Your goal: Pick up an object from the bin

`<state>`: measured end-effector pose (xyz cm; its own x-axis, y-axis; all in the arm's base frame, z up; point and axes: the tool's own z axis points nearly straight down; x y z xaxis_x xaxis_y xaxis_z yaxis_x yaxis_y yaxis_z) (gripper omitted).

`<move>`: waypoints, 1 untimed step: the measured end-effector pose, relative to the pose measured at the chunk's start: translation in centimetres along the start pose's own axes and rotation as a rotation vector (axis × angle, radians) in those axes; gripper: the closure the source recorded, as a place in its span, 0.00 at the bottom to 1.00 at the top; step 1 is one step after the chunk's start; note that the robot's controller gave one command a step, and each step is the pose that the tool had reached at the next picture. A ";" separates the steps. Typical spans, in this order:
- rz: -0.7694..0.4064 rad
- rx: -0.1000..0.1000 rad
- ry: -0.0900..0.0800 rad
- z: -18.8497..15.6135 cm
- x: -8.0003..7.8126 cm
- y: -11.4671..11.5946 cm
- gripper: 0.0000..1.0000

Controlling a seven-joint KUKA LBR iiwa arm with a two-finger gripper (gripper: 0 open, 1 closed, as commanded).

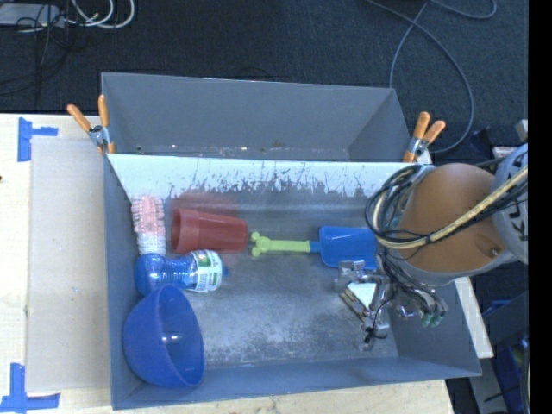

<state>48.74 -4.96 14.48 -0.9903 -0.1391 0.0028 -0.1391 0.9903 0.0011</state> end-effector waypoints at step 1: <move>0.031 0.000 -0.003 -0.1 -9.0 -1.0 0.00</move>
Offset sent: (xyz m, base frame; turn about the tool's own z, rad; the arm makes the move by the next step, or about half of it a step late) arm 0.0614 -0.1023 -0.0230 0.1365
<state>57.80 -4.74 14.51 -0.9942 -0.1080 -0.0005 -0.1080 0.9942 0.0016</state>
